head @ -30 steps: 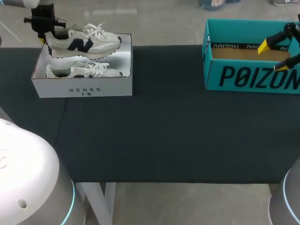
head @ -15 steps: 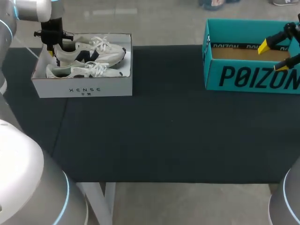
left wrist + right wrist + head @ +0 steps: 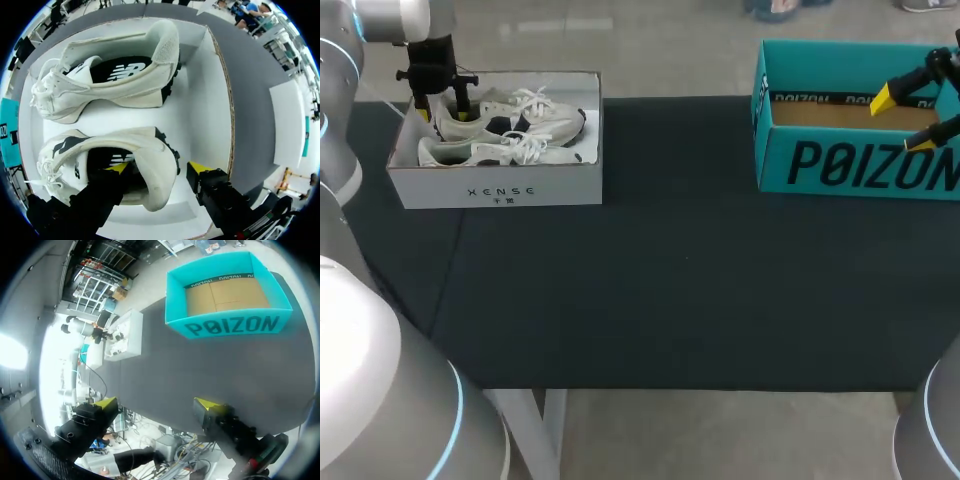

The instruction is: Take the shoe out of the shoebox, open the shoe tongue, remove and reinsert the insole, then place the shoe into the shoebox

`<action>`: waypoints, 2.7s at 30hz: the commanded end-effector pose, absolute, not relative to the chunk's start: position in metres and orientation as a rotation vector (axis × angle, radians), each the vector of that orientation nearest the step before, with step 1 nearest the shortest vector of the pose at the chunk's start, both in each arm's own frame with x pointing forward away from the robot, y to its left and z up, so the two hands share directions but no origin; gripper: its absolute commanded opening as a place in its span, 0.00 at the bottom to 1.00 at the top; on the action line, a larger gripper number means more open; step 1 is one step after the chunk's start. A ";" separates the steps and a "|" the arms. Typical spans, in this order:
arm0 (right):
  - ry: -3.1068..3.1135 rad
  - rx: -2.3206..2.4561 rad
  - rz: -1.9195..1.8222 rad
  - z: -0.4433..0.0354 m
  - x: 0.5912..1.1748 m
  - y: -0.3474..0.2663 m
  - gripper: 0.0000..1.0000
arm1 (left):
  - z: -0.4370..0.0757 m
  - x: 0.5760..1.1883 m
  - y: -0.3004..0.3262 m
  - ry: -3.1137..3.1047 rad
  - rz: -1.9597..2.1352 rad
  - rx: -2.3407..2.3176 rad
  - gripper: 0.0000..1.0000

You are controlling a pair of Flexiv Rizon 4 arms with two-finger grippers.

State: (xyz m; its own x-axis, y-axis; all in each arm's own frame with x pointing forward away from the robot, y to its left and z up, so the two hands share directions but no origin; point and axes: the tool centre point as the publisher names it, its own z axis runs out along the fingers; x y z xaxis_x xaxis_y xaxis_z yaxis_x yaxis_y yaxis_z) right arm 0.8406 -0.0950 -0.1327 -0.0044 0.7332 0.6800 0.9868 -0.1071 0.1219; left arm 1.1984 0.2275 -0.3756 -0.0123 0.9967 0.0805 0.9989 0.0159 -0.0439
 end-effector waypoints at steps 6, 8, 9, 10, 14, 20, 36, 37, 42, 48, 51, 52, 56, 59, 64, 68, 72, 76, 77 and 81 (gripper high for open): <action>-1.775 -1.888 -0.868 -0.133 0.840 -0.095 1.00 | -0.336 1.152 0.214 -2.198 -0.052 -2.236 1.00; -1.775 -1.888 -0.868 -0.133 0.840 -0.095 1.00 | -0.328 1.138 0.209 -2.187 -0.071 -2.279 1.00; -1.775 -1.888 -0.868 -0.133 0.840 -0.095 1.00 | -0.323 1.130 0.207 -2.195 -0.073 -2.285 1.00; -1.775 -1.888 -0.868 -0.133 0.840 -0.095 1.00 | -0.318 1.123 0.205 -2.197 -0.075 -2.299 1.00; -1.775 -1.888 -0.868 -0.133 0.840 -0.095 1.00 | -0.305 1.095 0.201 -2.258 -0.078 -2.286 1.00; -1.775 -1.888 -0.868 -0.133 0.840 -0.095 1.00 | -0.302 1.051 0.199 -2.229 -0.146 -2.307 1.00; -1.775 -1.888 -0.868 -0.133 0.840 -0.095 1.00 | -0.318 1.018 0.214 -2.244 -0.193 -2.282 1.00; -1.775 -1.888 -0.868 -0.133 0.840 -0.095 1.00 | -0.317 1.018 0.213 -2.248 -0.196 -2.282 1.00; -1.775 -1.888 -0.868 -0.133 0.840 -0.095 1.00 | -0.315 1.022 0.215 -2.252 -0.223 -2.279 1.00; -1.775 -1.888 -0.868 -0.133 0.840 -0.095 1.00 | -0.313 1.030 0.217 -2.249 -0.243 -2.264 1.00; -1.775 -1.888 -0.868 -0.133 0.840 -0.095 1.00 | -0.316 1.038 0.223 -2.276 -0.233 -2.236 1.00; -1.775 -1.888 -0.868 -0.133 0.840 -0.095 1.00 | -0.317 1.041 0.225 -2.285 -0.223 -2.231 1.00; -1.775 -1.888 -0.868 -0.133 0.840 -0.095 1.00 | -0.320 1.048 0.232 -2.319 -0.213 -2.174 1.00; -1.775 -1.888 -0.868 -0.133 0.840 -0.095 1.00 | -0.326 1.053 0.236 -2.318 -0.193 -2.143 1.00; -1.775 -1.888 -0.868 -0.133 0.840 -0.095 1.00 | -0.335 1.061 0.241 -2.334 -0.154 -2.115 1.00; -1.775 -1.888 -0.868 -0.133 0.840 -0.095 1.00 | -0.343 1.069 0.243 -2.325 -0.132 -2.113 1.00; -1.775 -1.888 -0.868 -0.133 0.840 -0.095 1.00 | -0.351 1.073 0.243 -2.284 -0.111 -2.144 1.00; -1.775 -1.888 -0.868 -0.133 0.840 -0.095 1.00 | -0.357 1.074 0.240 -2.260 -0.102 -2.151 1.00; -1.775 -1.888 -0.868 -0.133 0.840 -0.095 1.00 | -0.358 1.074 0.240 -2.252 -0.097 -2.158 1.00; -1.775 -1.888 -0.868 -0.133 0.840 -0.095 1.00 | -0.360 1.075 0.239 -2.248 -0.087 -2.171 1.00</action>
